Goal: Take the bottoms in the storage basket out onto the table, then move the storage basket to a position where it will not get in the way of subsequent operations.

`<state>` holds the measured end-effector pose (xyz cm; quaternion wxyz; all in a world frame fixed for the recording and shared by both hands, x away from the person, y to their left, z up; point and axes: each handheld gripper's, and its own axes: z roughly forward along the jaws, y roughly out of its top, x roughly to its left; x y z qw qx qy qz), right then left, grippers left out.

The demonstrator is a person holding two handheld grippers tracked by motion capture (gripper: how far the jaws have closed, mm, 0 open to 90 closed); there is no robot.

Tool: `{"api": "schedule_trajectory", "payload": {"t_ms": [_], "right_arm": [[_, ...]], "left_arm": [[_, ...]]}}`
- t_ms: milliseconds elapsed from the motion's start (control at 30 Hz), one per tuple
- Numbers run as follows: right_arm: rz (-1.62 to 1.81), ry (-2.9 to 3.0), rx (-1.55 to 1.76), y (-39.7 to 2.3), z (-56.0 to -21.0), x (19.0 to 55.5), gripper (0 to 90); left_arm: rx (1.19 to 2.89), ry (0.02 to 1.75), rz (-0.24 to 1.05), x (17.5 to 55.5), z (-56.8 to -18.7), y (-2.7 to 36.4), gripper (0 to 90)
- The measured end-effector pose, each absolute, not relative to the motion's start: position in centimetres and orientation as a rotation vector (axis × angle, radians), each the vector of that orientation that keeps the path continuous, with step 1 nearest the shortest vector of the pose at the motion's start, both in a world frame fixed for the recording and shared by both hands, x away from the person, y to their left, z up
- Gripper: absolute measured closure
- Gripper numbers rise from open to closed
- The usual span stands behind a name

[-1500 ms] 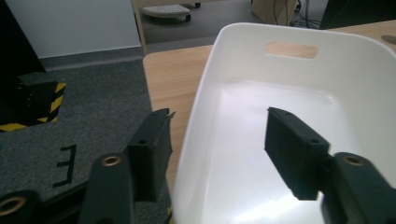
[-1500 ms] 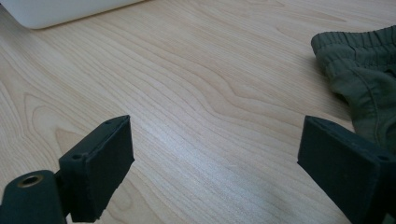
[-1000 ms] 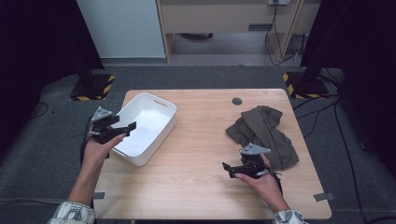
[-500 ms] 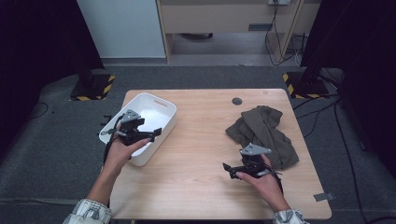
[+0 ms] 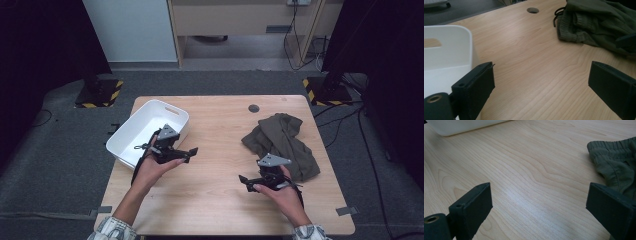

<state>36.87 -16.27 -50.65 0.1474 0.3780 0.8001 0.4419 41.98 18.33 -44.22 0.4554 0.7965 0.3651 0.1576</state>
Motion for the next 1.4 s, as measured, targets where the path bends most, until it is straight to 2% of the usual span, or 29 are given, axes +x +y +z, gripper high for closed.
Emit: {"api": "schedule_trajectory", "payload": {"t_ms": [67, 167, 267, 467, 667, 1000, 1067, 1167, 1233, 1267, 1333, 1400], "right_arm": [[1.273, 2.299, 1.09, -16.3, -50.6, 36.8, 7.3], [1.273, 2.298, 1.078, -16.4, -50.4, 36.9, 18.1], [1.267, 2.278, 1.048, -16.5, -49.6, 36.8, 24.4], [1.242, 2.165, 1.064, -17.3, -47.3, 37.0, 29.8], [1.147, 2.055, 1.14, -20.0, -46.2, 37.9, 40.0], [1.007, 1.947, 1.209, -24.1, -45.3, 39.6, 42.4], [0.992, 1.944, 1.231, -24.6, -45.7, 39.9, 40.2], [0.933, 1.947, 1.261, -24.9, -46.9, 40.4, 31.9], [0.918, 1.957, 1.297, -25.1, -47.8, 40.8, 31.7], [0.913, 1.966, 1.301, -25.2, -48.2, 41.0, 33.2], [0.901, 2.004, 1.306, -25.2, -49.2, 41.3, 52.2], [0.896, 2.049, 1.293, -25.0, -49.9, 41.7, 66.2]], "left_arm": [[1.966, 0.886, 0.38, 41.7, -44.3, 17.5, 6.3], [1.972, 0.875, 0.376, 41.4, -44.7, 16.4, 6.5], [1.971, 0.876, 0.37, 41.2, -45.2, 15.4, 6.7], [1.941, 0.855, 0.365, 40.1, -45.6, 13.9, 7.3], [1.927, 0.868, 0.343, 39.6, -46.8, 13.5, 7.8], [1.955, 0.871, 0.337, 38.8, -48.6, 13.2, 8.2], [1.971, 0.863, 0.341, 38.6, -48.8, 13.0, 8.2], [1.978, 0.858, 0.349, 38.4, -48.9, 12.9, 8.3], [1.975, 0.86, 0.354, 38.4, -48.9, 12.8, 8.4], [1.975, 0.861, 0.354, 38.4, -49.0, 12.7, 8.4], [1.983, 0.86, 0.353, 38.3, -49.2, 12.6, 8.5], [1.993, 0.856, 0.35, 38.2, -49.4, 12.4, 8.6]]}}
